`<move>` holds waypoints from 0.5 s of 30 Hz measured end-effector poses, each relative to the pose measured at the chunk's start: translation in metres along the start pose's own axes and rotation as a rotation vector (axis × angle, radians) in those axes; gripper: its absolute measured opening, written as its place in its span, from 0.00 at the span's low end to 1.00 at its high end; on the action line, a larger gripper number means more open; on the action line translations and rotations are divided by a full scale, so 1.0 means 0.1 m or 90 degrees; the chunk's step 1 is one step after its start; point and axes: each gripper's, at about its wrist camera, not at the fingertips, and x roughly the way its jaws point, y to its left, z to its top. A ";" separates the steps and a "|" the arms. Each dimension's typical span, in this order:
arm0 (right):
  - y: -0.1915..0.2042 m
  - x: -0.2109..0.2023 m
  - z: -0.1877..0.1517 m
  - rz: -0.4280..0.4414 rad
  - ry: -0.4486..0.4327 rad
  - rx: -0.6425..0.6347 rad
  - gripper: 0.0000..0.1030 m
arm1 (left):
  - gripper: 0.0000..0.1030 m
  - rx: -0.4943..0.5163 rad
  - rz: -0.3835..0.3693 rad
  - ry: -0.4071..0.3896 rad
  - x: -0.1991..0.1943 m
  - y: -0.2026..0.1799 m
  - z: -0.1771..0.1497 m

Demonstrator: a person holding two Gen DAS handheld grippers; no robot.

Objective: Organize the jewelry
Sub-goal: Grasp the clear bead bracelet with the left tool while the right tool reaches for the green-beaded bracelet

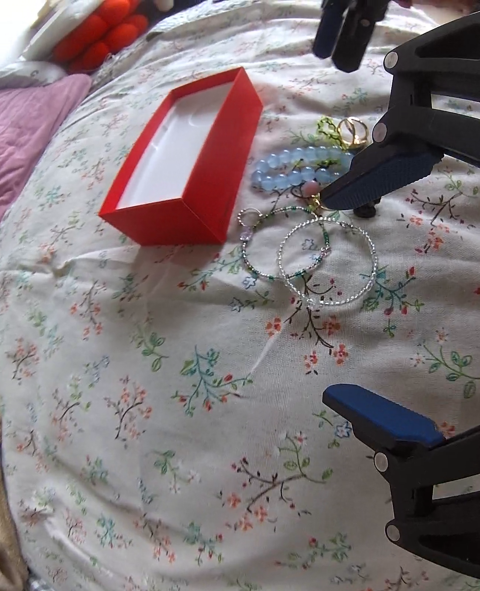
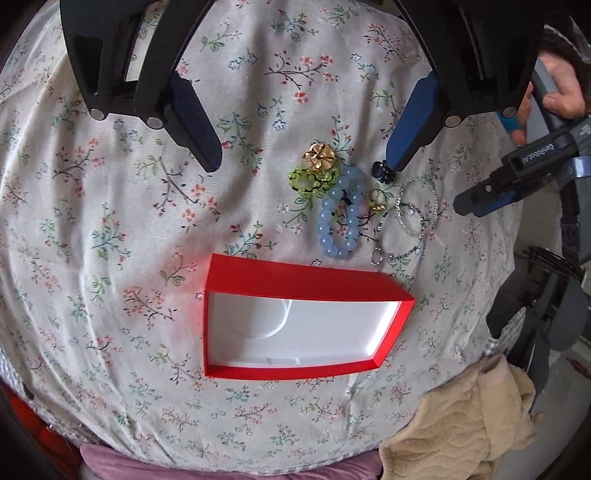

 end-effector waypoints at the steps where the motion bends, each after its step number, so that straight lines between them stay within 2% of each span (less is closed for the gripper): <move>1: 0.00 0.04 0.03 0.004 0.003 0.007 0.87 | 0.77 0.007 -0.003 0.002 0.03 -0.01 0.00; 5: 0.06 0.18 0.15 0.031 0.022 0.014 0.81 | 0.69 0.052 -0.007 0.012 0.17 -0.05 0.02; 7: 0.11 0.27 0.19 0.040 0.032 0.009 0.78 | 0.60 0.072 -0.006 0.023 0.27 -0.08 0.03; 11: 0.21 0.42 0.27 0.041 0.044 0.001 0.75 | 0.51 0.108 0.032 0.042 0.42 -0.11 0.01; 14: 0.29 0.52 0.32 0.056 0.050 -0.002 0.69 | 0.26 0.125 0.054 0.040 0.42 -0.15 0.02; 15: 0.32 0.54 0.34 0.059 0.049 -0.006 0.67 | 0.13 0.124 0.053 0.042 0.42 -0.15 0.02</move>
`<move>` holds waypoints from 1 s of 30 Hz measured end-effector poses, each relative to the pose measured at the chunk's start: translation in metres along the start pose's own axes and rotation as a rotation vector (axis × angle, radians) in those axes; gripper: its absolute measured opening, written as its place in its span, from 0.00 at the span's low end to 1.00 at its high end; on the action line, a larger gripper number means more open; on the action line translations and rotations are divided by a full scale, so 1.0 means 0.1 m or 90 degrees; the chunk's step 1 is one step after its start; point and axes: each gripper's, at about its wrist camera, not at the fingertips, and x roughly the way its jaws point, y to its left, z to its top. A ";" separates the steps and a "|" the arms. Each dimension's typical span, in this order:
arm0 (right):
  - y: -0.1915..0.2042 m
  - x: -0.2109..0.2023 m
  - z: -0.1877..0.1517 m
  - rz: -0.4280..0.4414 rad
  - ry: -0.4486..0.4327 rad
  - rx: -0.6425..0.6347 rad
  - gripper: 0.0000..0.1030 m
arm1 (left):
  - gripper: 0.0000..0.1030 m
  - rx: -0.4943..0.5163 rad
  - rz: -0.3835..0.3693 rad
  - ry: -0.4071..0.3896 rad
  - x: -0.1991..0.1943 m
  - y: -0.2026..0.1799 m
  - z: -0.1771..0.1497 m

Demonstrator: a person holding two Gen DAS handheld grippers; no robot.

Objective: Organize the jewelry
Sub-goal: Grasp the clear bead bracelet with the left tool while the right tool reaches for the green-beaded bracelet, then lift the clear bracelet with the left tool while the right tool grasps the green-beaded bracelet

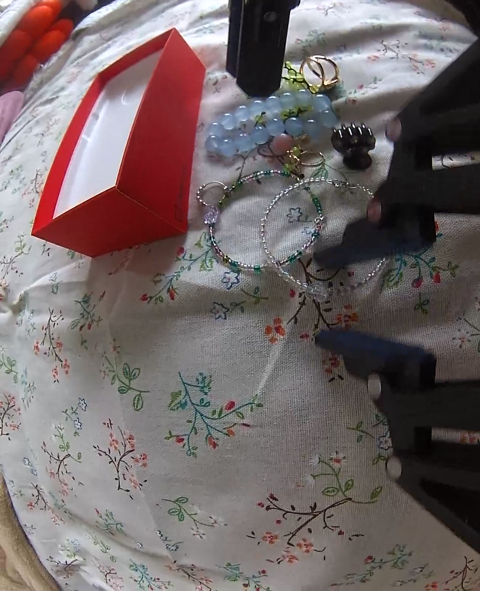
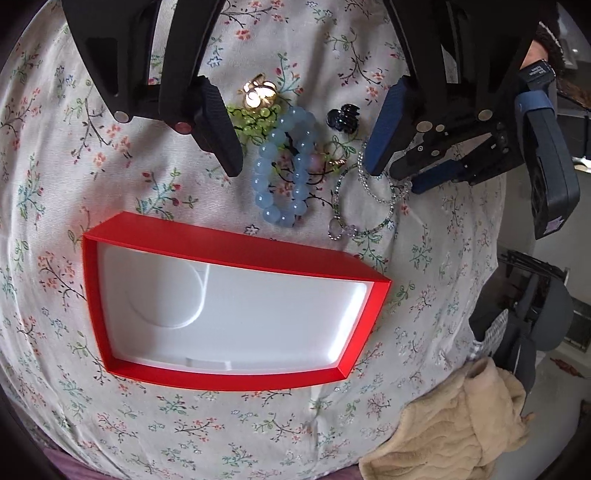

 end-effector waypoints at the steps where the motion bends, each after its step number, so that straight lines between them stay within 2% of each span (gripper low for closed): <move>1: 0.03 0.02 0.02 0.001 -0.002 -0.003 0.65 | 0.04 0.000 -0.002 0.002 0.00 0.00 0.00; 5: 0.12 0.13 0.05 0.009 -0.001 -0.011 0.54 | 0.02 -0.005 0.014 0.001 -0.02 0.04 -0.04; 12: 0.32 0.25 0.07 0.027 -0.002 -0.040 0.55 | 0.02 -0.029 0.053 -0.010 -0.15 0.32 -0.15; 17: 0.46 0.39 0.02 -0.005 0.007 -0.086 0.59 | 0.02 -0.047 0.087 -0.032 -0.26 0.60 -0.22; 20: 0.54 0.45 -0.01 -0.026 -0.001 -0.115 0.64 | 0.05 -0.033 0.075 -0.051 -0.30 0.70 -0.29; 21: 0.56 0.46 -0.03 -0.035 -0.006 -0.127 0.65 | 0.14 -0.021 0.068 -0.058 -0.30 0.70 -0.30; 22: 0.59 0.48 -0.05 -0.043 -0.012 -0.138 0.68 | 0.29 -0.005 0.051 -0.065 -0.30 0.71 -0.33; 23: 0.61 0.49 -0.07 -0.049 -0.015 -0.149 0.69 | 0.38 0.008 0.036 -0.071 -0.30 0.72 -0.36; 24: 0.64 0.50 -0.09 -0.054 -0.020 -0.162 0.70 | 0.51 0.021 0.028 -0.079 -0.31 0.72 -0.39; 25: 0.67 0.51 -0.11 -0.061 -0.026 -0.176 0.71 | 0.58 0.035 0.026 -0.085 -0.31 0.70 -0.40; 30: 0.78 0.60 -0.17 -0.102 -0.057 -0.242 0.75 | 0.73 0.096 0.021 -0.095 -0.22 0.56 -0.42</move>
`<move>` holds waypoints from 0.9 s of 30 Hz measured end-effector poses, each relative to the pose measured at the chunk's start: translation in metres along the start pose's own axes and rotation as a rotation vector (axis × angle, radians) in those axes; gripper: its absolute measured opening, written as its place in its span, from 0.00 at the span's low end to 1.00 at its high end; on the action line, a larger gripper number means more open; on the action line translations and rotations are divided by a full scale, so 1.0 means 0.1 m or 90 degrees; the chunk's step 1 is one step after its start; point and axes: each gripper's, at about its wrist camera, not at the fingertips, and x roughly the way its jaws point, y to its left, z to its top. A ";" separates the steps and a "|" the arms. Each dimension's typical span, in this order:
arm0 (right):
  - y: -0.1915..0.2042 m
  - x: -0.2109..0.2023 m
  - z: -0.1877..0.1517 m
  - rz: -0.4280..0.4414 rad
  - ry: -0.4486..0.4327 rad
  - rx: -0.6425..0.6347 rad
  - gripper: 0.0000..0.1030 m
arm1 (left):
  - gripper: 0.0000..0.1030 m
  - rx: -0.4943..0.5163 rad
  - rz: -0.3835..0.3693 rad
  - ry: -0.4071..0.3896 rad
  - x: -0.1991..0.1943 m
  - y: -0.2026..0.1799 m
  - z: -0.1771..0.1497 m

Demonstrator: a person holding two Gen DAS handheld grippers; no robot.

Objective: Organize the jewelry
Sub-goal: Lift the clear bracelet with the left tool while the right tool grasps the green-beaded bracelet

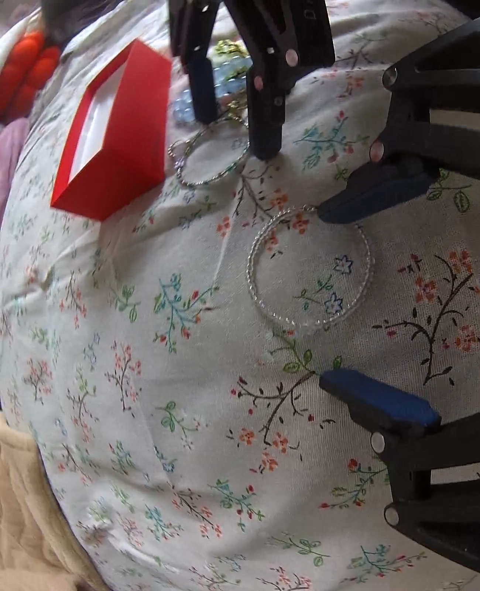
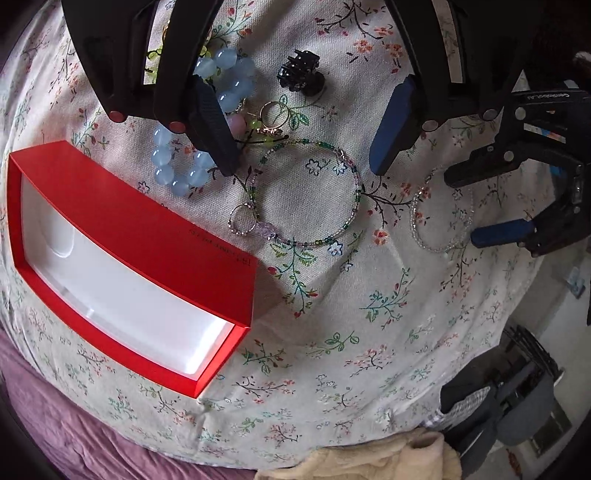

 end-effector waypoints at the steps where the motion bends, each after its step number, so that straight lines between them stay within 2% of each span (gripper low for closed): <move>1: 0.01 0.02 0.00 -0.005 -0.004 -0.011 0.78 | 0.77 0.008 -0.003 0.000 0.01 -0.03 -0.01; 3: 0.01 0.04 0.01 -0.004 -0.016 -0.016 0.81 | 0.82 0.025 0.000 0.003 0.03 -0.11 0.00; 6: 0.01 0.06 0.05 0.002 -0.038 -0.012 0.84 | 0.83 0.056 0.008 0.005 0.05 -0.18 -0.02; 9: 0.03 0.07 0.07 -0.002 -0.051 -0.012 0.84 | 0.85 0.047 -0.003 0.002 0.05 -0.14 -0.02; 13: 0.07 0.08 0.09 -0.016 -0.064 -0.009 0.83 | 0.84 0.043 0.005 -0.002 0.09 -0.15 -0.01; 15: 0.09 0.07 0.09 -0.020 -0.068 -0.012 0.78 | 0.84 0.032 0.009 0.001 0.12 -0.15 0.02; 17: 0.11 0.04 0.10 -0.015 -0.070 -0.018 0.65 | 0.78 0.021 0.013 0.002 0.11 -0.14 0.05; 19: 0.12 0.01 0.09 -0.007 -0.070 -0.023 0.56 | 0.71 0.017 0.014 0.003 0.11 -0.13 0.07; 22: 0.12 -0.02 0.08 -0.003 -0.066 -0.026 0.55 | 0.58 0.024 0.018 0.001 0.09 -0.13 0.06; 23: 0.11 -0.02 0.07 -0.002 -0.066 -0.026 0.46 | 0.57 0.024 0.017 0.000 0.07 -0.13 0.06; 24: 0.11 -0.03 0.07 0.004 -0.065 -0.028 0.42 | 0.55 0.024 0.015 -0.001 0.07 -0.13 0.05; 27: 0.11 -0.08 0.06 0.007 -0.065 -0.028 0.39 | 0.53 0.022 0.011 -0.001 0.04 -0.12 0.05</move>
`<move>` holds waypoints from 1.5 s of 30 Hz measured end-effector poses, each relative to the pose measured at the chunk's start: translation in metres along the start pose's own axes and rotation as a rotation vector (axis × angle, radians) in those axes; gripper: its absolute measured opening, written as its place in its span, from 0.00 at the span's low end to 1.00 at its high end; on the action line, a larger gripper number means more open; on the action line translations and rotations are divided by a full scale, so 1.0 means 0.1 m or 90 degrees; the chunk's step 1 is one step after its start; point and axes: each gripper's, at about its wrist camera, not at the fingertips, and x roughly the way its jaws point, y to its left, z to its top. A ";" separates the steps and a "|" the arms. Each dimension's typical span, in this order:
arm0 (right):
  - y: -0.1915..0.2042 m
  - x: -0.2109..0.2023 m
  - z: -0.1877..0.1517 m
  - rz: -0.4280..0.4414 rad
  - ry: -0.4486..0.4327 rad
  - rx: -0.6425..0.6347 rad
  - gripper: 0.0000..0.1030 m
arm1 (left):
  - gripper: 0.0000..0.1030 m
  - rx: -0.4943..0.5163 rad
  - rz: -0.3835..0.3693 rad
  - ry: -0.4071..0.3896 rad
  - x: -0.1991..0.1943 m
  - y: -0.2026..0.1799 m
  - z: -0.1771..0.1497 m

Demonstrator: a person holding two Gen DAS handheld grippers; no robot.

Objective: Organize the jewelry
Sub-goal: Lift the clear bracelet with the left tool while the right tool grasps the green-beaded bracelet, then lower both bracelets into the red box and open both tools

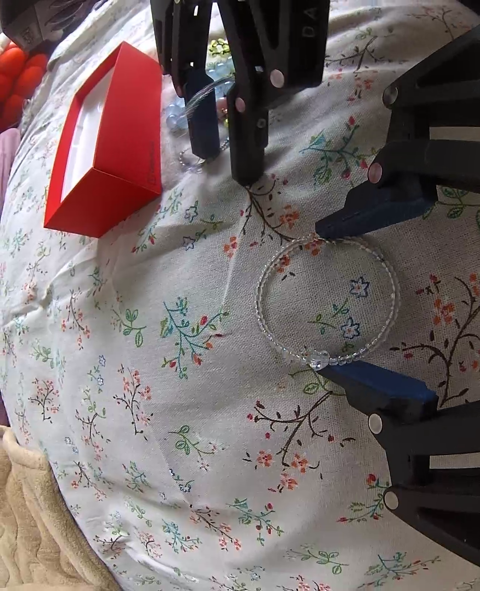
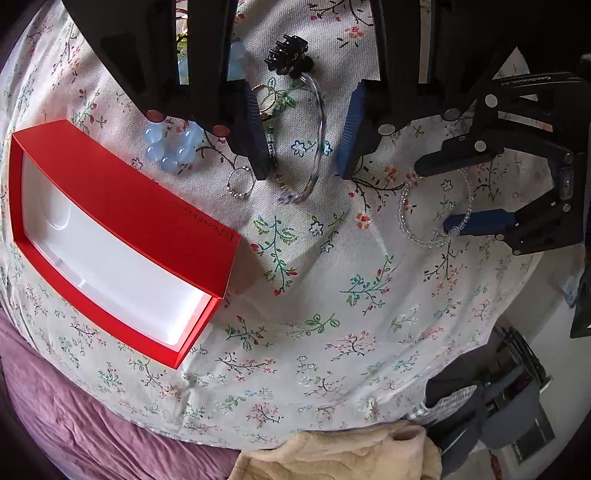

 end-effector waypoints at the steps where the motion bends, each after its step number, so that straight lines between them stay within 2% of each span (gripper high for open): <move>1: 0.00 -0.01 0.00 -0.001 -0.001 -0.001 0.38 | 0.40 -0.001 0.000 0.000 -0.01 0.00 0.00; 3: -0.01 -0.04 -0.01 0.002 -0.001 -0.001 0.34 | 0.21 -0.007 0.008 -0.003 -0.03 0.02 0.01; 7: -0.03 -0.07 -0.01 -0.001 -0.001 -0.001 0.28 | 0.15 -0.023 -0.001 -0.002 -0.05 0.06 0.02; 11: -0.07 -0.08 -0.01 -0.007 0.003 0.006 0.11 | 0.15 -0.016 0.005 -0.001 -0.04 0.05 0.02; 13: -0.09 -0.11 -0.01 -0.011 -0.001 0.009 0.04 | 0.07 -0.019 0.001 -0.005 -0.05 0.05 0.02; 16: -0.09 -0.17 0.01 -0.008 -0.010 0.013 0.02 | 0.00 -0.030 -0.012 -0.015 -0.10 0.06 0.04; 19: -0.08 -0.26 0.03 0.001 -0.021 0.017 0.02 | 0.00 -0.044 -0.028 -0.025 -0.14 0.08 0.06; 26: -0.08 -0.48 0.08 0.016 -0.048 0.029 0.02 | 0.00 -0.039 -0.019 -0.017 -0.14 0.07 0.05; 35: -0.24 -0.80 0.17 0.031 -0.092 0.060 0.01 | 0.00 -0.046 -0.004 -0.082 -0.42 -0.02 0.24; 45: -0.71 -1.09 0.23 0.028 -0.138 0.137 0.02 | 0.00 -0.061 -0.019 -0.138 -0.59 -0.25 0.65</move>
